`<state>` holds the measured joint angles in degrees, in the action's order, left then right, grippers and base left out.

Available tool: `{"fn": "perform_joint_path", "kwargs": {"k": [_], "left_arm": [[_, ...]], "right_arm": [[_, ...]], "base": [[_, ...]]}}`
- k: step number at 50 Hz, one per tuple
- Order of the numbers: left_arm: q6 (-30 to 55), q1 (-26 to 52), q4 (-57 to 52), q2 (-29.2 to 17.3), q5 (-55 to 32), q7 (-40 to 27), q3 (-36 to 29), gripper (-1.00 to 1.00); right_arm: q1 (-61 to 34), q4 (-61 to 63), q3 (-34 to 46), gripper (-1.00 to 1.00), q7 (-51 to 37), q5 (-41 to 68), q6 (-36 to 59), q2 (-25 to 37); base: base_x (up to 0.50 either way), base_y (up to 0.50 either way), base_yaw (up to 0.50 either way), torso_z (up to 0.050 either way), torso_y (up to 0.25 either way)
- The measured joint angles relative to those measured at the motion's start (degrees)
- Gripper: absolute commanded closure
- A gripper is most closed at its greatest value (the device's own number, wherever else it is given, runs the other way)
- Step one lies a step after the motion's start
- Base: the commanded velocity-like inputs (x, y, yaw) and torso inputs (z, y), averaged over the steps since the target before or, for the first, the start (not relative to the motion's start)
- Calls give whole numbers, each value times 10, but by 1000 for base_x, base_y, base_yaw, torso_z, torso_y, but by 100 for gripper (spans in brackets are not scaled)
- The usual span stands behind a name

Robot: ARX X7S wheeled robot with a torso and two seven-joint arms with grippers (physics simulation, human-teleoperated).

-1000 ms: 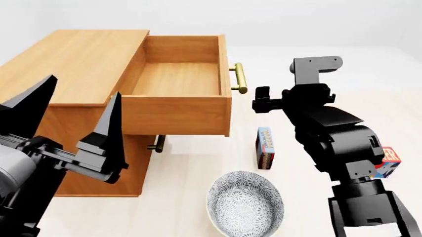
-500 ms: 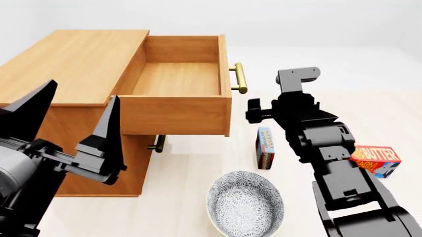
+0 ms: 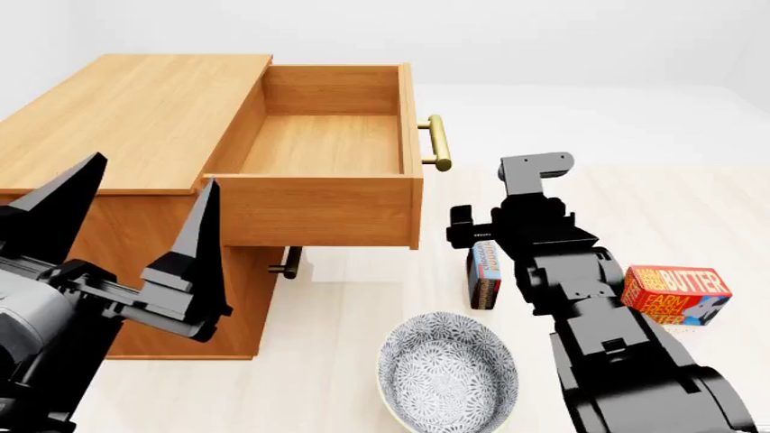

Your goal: Put the chocolate pudding in the top drawer of the cabinet and close it.

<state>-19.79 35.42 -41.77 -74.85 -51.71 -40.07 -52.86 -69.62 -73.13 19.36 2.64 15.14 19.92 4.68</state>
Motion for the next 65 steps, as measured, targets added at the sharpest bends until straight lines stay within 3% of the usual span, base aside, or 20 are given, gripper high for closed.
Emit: {"fn": "perform_joint_path", "kwargs": {"k": [25,65], "left_arm": [[14,-1,3,9,8,4,-2,-100],[12,-14,5,12,17,4,-4,-100]], "right_arm": [[45,-17,-90,-100,21,-73,-46,-7],[67,-18,-168,-100,34,-136,4,-16]], "base": [[0,0,0,0,0],[0,0,0,0,0]]}}
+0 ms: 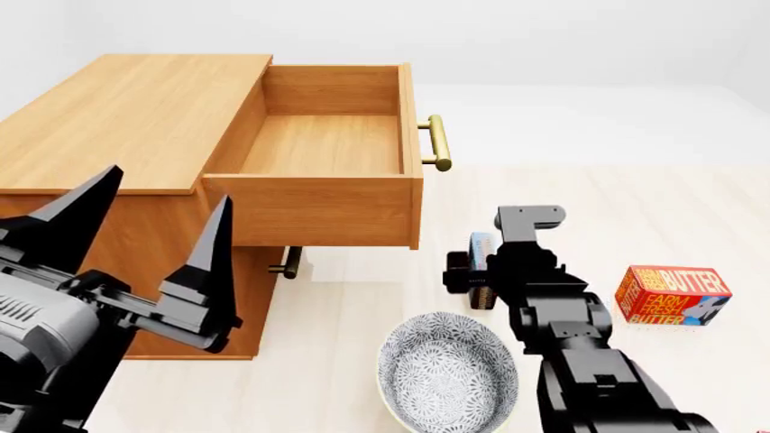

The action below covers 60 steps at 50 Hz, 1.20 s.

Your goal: Put the chocolate pudding in the top drawer of the cabinet and close it.

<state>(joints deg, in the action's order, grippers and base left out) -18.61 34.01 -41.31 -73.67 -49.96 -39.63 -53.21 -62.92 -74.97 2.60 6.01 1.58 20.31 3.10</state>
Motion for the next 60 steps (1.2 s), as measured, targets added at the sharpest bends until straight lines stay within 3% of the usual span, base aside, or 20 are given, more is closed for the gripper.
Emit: {"fn": "perform_joint_path", "kwargs": {"k": [58,59,60], "left_arm": [[-14,-20,10,2,2,5,0,-100],[-14,-20,10,2,2,5,0,-100],[-14,-20,11,2,2,5,0,-100]], "right_arm": [[22,3,-23,-100,-4,-10,27,-1],[22,3,-23,100,-5,-10,27,-1],[23,3,-24,100,-6,-10,27,-1]], "base": [[0,0,0,0,0],[0,0,0,0,0],[0,0,0,0,0]]}}
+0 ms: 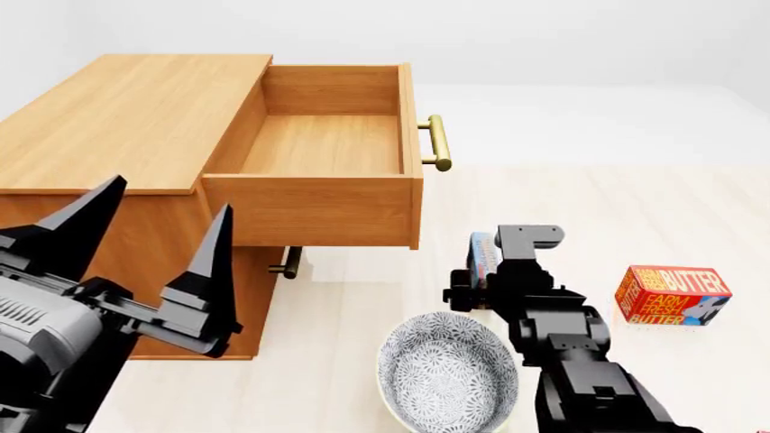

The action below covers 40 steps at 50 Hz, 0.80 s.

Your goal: Put the chocolate pudding in the top drawer of the cabinet and close it.

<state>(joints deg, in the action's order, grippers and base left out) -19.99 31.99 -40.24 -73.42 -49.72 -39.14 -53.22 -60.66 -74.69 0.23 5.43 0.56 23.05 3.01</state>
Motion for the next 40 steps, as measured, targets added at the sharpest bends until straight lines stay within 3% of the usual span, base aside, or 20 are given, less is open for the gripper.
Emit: {"fn": "perform_joint_path", "kwargs": {"k": [17,30,40], "left_arm": [[-4,-5,4,1,1,0,1,-100],[-9,-10,6,0,2,-2,2,-100],[-12,-13,4,-3,4,-4,4,-100]], "right_arm": [[-2,-3,-14,100,-15,6,-5,3],[-9,-2,-4,100,-59,-10,-82,8],[39,155,6,100,-68,-17,-51,14]], "base": [[0,0,0,0,0],[0,0,0,0,0],[0,0,0,0,0]]}}
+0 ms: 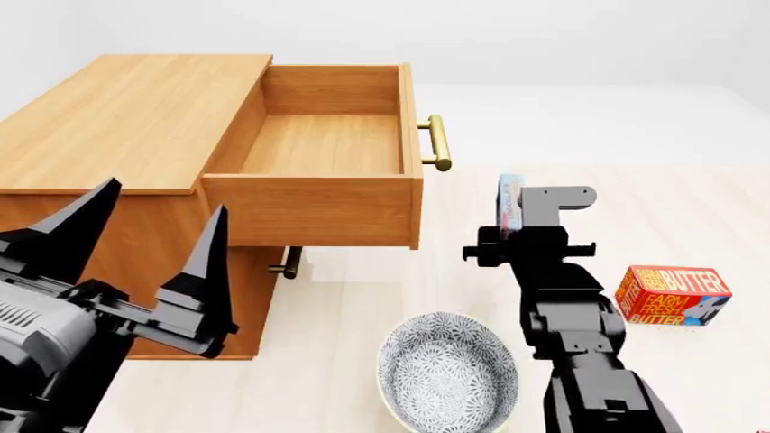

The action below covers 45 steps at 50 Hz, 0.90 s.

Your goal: Put the chocolate pudding in the top drawer of the cabinet and close it.

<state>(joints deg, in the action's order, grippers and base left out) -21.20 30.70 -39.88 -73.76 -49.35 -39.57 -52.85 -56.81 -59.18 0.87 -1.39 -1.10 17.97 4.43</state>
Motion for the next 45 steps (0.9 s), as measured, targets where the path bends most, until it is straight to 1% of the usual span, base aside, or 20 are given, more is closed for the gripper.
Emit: {"fn": "perform_joint_path", "kwargs": {"k": [16,26,36,45], "left_arm": [[-6,-5,-1,-5,2,-2,2,-100],[-10,-10,1,-5,4,-2,2,-100],[-16,-15,4,-7,5,-2,2,-100],[-20,-18,8,-7,5,0,3,-100]], "right_arm": [[86,304,1,100,0,8,110,11],[115,464,8,100,4,15,178,14],[69,545,32,100,17,23,254,13],[29,557,45,100,20,28,283,11]], "base": [[0,0,0,0,1],[0,0,0,0,0],[0,0,0,0,0],[0,0,0,0,0]]}}
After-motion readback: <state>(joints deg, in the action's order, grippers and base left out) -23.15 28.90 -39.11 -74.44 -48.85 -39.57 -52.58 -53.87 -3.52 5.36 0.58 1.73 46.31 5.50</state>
